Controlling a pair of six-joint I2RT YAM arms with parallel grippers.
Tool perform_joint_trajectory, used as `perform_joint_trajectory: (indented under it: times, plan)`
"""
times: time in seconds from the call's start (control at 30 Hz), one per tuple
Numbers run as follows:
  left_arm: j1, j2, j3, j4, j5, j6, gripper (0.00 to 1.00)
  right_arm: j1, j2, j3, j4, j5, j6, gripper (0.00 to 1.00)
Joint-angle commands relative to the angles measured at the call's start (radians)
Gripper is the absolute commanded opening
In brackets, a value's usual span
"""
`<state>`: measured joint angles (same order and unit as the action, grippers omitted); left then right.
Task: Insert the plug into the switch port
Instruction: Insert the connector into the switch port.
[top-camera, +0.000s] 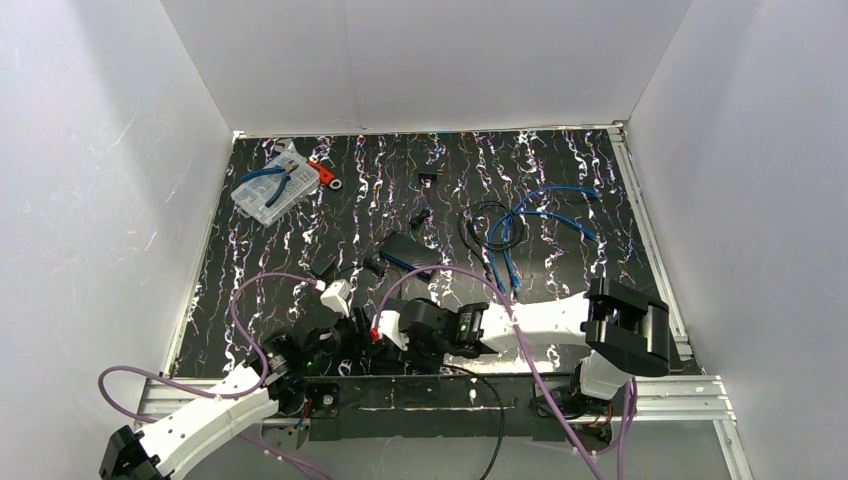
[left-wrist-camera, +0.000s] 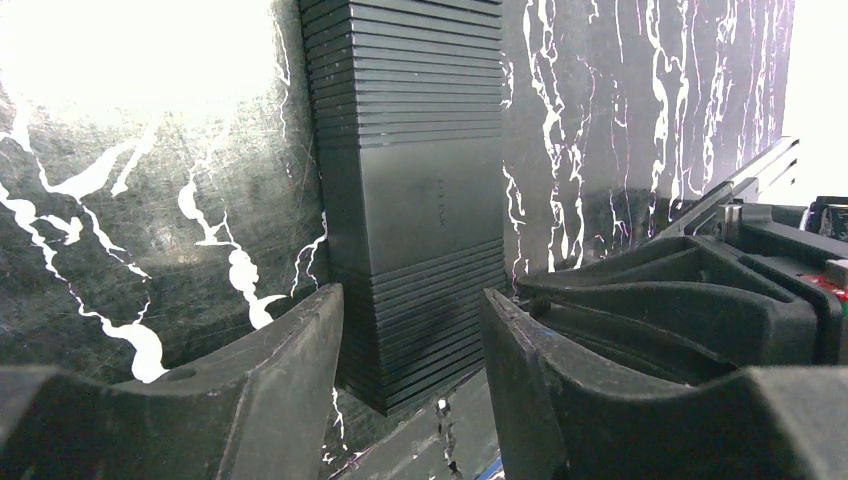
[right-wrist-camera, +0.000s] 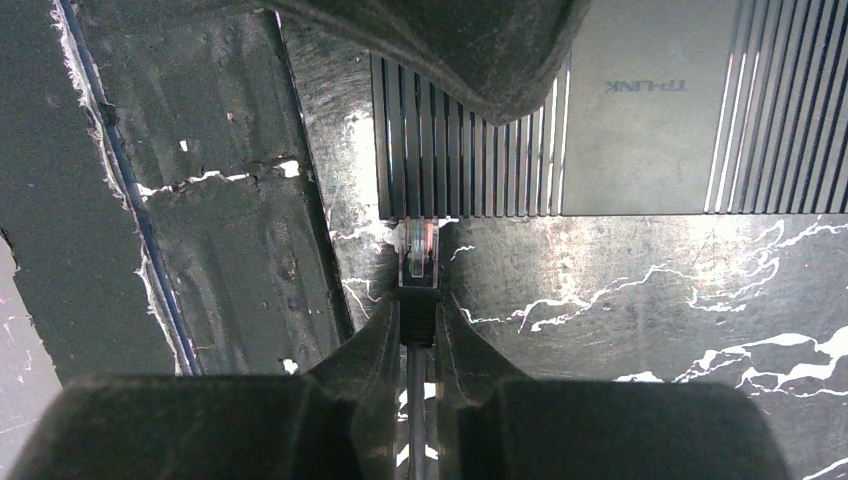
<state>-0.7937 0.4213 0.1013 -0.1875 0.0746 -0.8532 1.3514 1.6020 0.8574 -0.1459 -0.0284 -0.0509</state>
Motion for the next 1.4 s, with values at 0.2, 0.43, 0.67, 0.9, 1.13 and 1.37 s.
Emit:
perform_joint_trajectory:
  times: [0.2,0.43,0.67,0.9,1.13,1.37]
  plan:
    - [0.005,-0.040,-0.028,-0.011,0.036,-0.001,0.49,-0.022,0.015,0.056,-0.057,-0.030,0.023,0.01]
    - [0.004,-0.047,-0.029,-0.021,0.035,0.003,0.48,-0.028,0.027,0.061,-0.071,-0.033,0.032,0.01]
    - [0.005,-0.039,-0.034,-0.008,0.033,0.001,0.47,-0.029,0.013,0.055,-0.086,-0.026,0.042,0.01]
    - [0.004,-0.025,-0.035,0.006,0.035,0.001,0.47,-0.029,-0.006,0.049,-0.101,-0.007,0.043,0.01]
    - [0.005,-0.003,-0.035,0.030,0.043,0.002,0.46,-0.029,-0.004,0.066,-0.130,0.022,0.043,0.01]
    - [0.004,0.014,-0.038,0.051,0.055,0.002,0.45,-0.029,0.041,0.116,-0.118,0.005,0.030,0.01]
